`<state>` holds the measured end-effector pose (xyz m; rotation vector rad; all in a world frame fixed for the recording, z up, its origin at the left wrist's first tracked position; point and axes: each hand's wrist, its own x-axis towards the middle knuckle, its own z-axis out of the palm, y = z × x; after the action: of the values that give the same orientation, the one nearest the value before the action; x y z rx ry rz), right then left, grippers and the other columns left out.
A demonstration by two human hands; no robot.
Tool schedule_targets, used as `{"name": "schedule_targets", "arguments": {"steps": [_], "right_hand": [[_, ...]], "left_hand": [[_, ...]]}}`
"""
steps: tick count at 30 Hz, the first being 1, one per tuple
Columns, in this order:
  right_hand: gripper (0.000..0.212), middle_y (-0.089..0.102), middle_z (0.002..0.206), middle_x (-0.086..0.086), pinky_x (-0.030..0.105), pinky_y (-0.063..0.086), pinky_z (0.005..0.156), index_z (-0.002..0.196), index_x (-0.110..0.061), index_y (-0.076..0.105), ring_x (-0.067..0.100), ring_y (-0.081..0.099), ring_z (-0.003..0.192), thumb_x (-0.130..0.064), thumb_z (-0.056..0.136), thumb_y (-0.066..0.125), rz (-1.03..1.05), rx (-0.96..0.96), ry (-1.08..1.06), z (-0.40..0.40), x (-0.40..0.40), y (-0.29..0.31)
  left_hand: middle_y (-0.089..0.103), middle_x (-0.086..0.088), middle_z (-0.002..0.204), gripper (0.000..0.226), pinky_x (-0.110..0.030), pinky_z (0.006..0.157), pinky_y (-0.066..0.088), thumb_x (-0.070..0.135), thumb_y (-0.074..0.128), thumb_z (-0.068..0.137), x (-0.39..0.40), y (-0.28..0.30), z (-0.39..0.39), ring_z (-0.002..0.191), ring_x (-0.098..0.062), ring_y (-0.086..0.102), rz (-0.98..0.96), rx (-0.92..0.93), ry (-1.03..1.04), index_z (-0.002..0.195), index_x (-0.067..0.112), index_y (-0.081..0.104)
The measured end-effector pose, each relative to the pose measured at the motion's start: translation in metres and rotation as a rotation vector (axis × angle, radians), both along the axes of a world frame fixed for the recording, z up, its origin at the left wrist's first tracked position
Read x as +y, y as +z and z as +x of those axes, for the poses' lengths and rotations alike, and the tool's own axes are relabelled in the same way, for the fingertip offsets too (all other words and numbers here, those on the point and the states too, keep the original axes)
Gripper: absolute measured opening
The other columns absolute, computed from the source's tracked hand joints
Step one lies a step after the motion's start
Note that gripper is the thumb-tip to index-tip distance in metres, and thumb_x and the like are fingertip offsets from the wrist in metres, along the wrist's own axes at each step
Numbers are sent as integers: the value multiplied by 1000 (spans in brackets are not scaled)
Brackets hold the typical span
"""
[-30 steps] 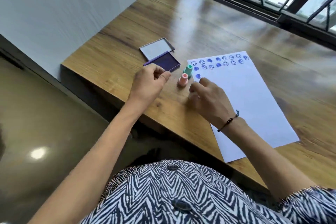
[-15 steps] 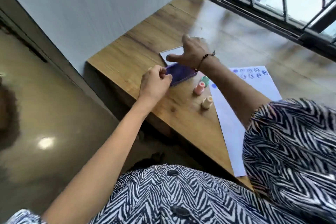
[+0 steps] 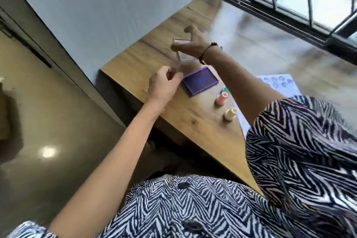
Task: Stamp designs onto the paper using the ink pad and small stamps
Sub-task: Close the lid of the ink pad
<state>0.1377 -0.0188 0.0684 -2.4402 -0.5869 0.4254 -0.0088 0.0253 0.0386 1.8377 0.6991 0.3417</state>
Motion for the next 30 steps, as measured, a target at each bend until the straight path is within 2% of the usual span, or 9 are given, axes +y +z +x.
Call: {"name": "schedule_targets", "arguments": {"steps": [3,5,7,9,15,19,21,25,30], "right_hand": [[70,50,127,19,30,51,74,120,-24,46,26,55,108,-47,58,70,499,214,-107,-20,-24,14],[73,48,127,21,31,54,76,123,-21,43,27,59,103,-38,58,73,640,236,-134,-35,-40,14],[79,44,129,23,41,52,94,131,-16,36,32,58,106,-27,64,77,623,191,-131,-47,-54,11],[84,39,129,25,46,48,100,136,-13,29,33,58,106,-20,67,77,576,177,-130,-52,-65,12],[94,32,123,10,19,33,101,140,-13,24,22,42,119,-27,65,80,235,11,0,-53,-90,19],[96,40,128,16,51,24,111,132,-8,32,33,43,118,-56,58,69,-339,-411,128,-52,-90,25],[96,44,126,16,56,17,113,129,-6,34,33,45,117,-62,57,65,-480,-537,118,-55,-83,26],[100,45,128,17,52,20,114,133,-6,29,31,44,119,-62,59,65,-467,-525,98,-56,-75,20],[99,47,125,17,48,27,111,130,-6,32,32,45,116,-64,57,66,-442,-512,86,-56,-68,17]], "left_hand": [[58,-7,69,28,-22,57,48,27,46,93,7,6,12,56,-14,57,-600,-114,24,72,11,56],[62,-3,59,33,-14,50,44,27,42,94,12,9,20,46,-6,55,-764,-103,-22,72,8,58],[63,5,45,26,-12,47,40,19,48,90,12,15,28,42,-2,53,-740,-47,-110,69,10,60],[60,7,39,20,-12,45,39,12,53,85,11,19,33,39,-2,50,-681,-2,-174,66,10,60],[54,3,43,23,-15,42,38,8,57,83,12,19,48,48,-10,46,-659,84,-240,60,12,52],[51,3,40,26,-21,45,33,-1,59,77,15,24,60,37,-6,40,-440,39,-329,56,10,50],[51,0,42,25,-22,45,30,-3,57,75,16,28,66,35,-5,39,-332,43,-359,55,8,51],[45,10,28,26,-16,36,27,-7,54,75,24,29,72,29,-2,37,-276,57,-402,53,7,51],[47,-4,49,26,-14,36,30,-7,55,78,33,27,72,32,-3,39,-298,23,-457,56,6,53]]}}
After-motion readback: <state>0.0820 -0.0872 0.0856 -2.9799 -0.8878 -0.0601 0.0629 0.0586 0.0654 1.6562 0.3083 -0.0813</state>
